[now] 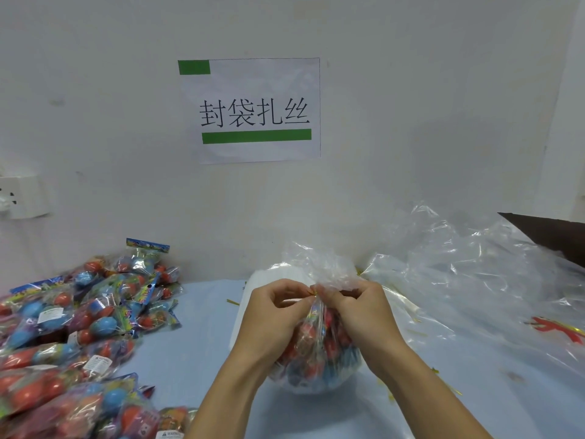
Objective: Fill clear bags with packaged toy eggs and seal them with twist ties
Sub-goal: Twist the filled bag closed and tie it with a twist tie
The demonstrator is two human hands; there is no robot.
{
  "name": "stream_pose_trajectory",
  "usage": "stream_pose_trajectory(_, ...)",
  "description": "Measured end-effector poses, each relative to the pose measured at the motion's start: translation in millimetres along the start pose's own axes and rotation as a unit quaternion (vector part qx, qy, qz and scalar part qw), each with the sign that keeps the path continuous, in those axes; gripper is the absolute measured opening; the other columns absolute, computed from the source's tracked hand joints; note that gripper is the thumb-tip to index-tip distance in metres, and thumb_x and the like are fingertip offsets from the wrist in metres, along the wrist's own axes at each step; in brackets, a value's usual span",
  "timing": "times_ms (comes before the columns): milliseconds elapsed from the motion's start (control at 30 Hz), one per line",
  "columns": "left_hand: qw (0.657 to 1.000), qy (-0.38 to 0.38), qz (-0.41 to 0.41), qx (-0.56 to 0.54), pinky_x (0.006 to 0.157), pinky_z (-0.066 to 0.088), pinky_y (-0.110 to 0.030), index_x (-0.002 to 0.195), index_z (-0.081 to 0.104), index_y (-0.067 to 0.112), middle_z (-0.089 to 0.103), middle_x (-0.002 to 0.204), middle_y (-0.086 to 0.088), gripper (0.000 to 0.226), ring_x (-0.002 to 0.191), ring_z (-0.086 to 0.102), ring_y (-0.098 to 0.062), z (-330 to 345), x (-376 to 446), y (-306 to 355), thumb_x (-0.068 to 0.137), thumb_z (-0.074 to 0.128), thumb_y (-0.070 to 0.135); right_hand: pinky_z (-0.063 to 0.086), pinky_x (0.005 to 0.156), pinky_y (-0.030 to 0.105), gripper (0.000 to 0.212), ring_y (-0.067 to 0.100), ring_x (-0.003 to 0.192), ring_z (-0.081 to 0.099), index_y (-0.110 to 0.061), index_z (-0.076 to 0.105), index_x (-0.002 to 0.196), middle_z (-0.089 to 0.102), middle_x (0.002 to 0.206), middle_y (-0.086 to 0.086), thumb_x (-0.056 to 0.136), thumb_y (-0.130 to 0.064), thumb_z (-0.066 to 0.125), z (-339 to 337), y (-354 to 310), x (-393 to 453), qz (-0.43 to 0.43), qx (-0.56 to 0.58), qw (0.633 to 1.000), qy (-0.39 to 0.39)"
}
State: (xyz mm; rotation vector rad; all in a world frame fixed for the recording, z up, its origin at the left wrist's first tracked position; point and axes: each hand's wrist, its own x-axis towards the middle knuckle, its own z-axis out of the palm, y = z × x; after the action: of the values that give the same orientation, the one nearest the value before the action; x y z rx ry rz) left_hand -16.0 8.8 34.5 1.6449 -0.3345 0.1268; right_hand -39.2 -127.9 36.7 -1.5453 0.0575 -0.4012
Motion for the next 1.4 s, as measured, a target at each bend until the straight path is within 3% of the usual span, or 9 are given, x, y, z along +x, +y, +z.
stream_pose_trajectory(167,0.995,0.010,0.069,0.066,0.077,0.057,-0.022,0.083,0.073,0.017,0.075,0.084,0.004,0.006,0.084,0.072,-0.012,1.4,0.9,-2.3,0.089,0.073,0.017,0.050,0.054,0.013,0.012,0.007,0.067,0.073,-0.017,0.078,0.077,0.077,0.072,-0.003,0.088,-0.018,0.076,-0.7,1.6,1.1,-0.009,-0.006,1.000,-0.004)
stream_pose_trajectory(333,0.987,-0.021,0.052,0.148,0.073,0.052,-0.013,0.080,0.070,0.025,0.071,0.083,0.016,0.020,0.085,0.067,-0.002,1.5,-1.0,-5.0,0.095,0.063,0.037,0.049,0.054,0.015,0.012,0.006,0.065,0.072,-0.015,0.080,0.082,0.076,0.072,-0.004,0.090,-0.022,0.075,-6.2,3.5,3.8,-0.018,-0.068,0.997,-0.029)
stream_pose_trajectory(433,0.992,-0.050,0.024,0.111,0.077,0.055,-0.020,0.080,0.071,0.026,0.073,0.082,0.014,0.025,0.084,0.069,-0.004,0.4,-2.2,-6.8,0.094,0.061,0.043,0.049,0.051,0.019,0.017,0.008,0.059,0.069,-0.014,0.079,0.078,0.075,0.067,-0.001,0.090,-0.023,0.074,-11.1,1.8,5.6,-0.010,-0.107,0.993,-0.049)
stream_pose_trajectory(567,0.996,-0.059,0.012,0.067,0.073,0.056,-0.023,0.081,0.073,0.032,0.074,0.082,0.008,0.022,0.082,0.071,-0.010,0.8,-4.4,-5.7,0.098,0.060,0.037,0.051,0.057,0.021,0.018,0.009,0.064,0.071,-0.017,0.079,0.077,0.076,0.071,-0.001,0.090,-0.028,0.074,-15.3,1.9,6.6,-0.005,-0.121,0.990,-0.071)
stream_pose_trajectory(767,0.998,-0.023,-0.003,0.055,0.074,0.058,-0.028,0.079,0.075,0.027,0.075,0.079,0.005,0.023,0.080,0.072,-0.015,3.7,-3.0,-7.9,0.098,0.062,0.028,0.059,0.083,0.034,0.018,0.017,0.085,0.076,-0.013,0.080,0.089,0.079,0.086,0.002,0.084,-0.031,0.080,-19.7,3.1,10.2,0.006,-0.080,0.990,-0.114)
stream_pose_trajectory(900,1.000,-0.006,-0.022,0.020,0.064,0.054,-0.015,0.080,0.077,0.022,0.076,0.078,0.004,0.023,0.076,0.073,-0.009,3.7,-3.0,-5.7,0.097,0.063,0.021,0.059,0.084,0.034,0.020,0.017,0.086,0.076,-0.014,0.080,0.088,0.079,0.087,0.003,0.083,-0.034,0.081,-21.1,2.6,9.9,0.008,-0.089,0.987,-0.133)
stream_pose_trajectory(1100,0.998,-0.040,-0.020,0.034,0.069,0.056,-0.019,0.080,0.075,0.021,0.076,0.081,0.002,0.023,0.079,0.073,-0.012,4.4,-4.9,-4.6,0.098,0.061,0.019,0.052,0.068,0.033,0.019,0.018,0.071,0.070,-0.010,0.077,0.074,0.075,0.075,0.010,0.088,-0.020,0.069,-13.7,5.5,9.1,0.026,-0.090,0.992,-0.085)
stream_pose_trajectory(1200,0.998,-0.048,-0.016,0.034,0.074,0.058,-0.025,0.079,0.074,0.021,0.076,0.083,0.001,0.023,0.082,0.073,-0.014,4.4,-5.5,-4.0,0.097,0.060,0.019,0.049,0.071,0.037,0.022,0.022,0.073,0.067,-0.003,0.076,0.079,0.073,0.081,0.021,0.090,-0.018,0.065,-12.4,6.4,8.8,0.037,-0.074,0.992,-0.091)
stream_pose_trajectory(1400,0.999,-0.019,-0.015,0.039,0.061,0.050,-0.014,0.079,0.074,0.018,0.075,0.077,0.002,0.022,0.075,0.071,-0.010,5.1,-5.9,-3.0,0.097,0.062,0.022,0.058,0.087,0.036,0.012,0.020,0.090,0.075,-0.014,0.080,0.089,0.078,0.089,0.007,0.091,-0.022,0.072,-21.1,5.0,9.8,0.020,-0.056,0.988,-0.145)
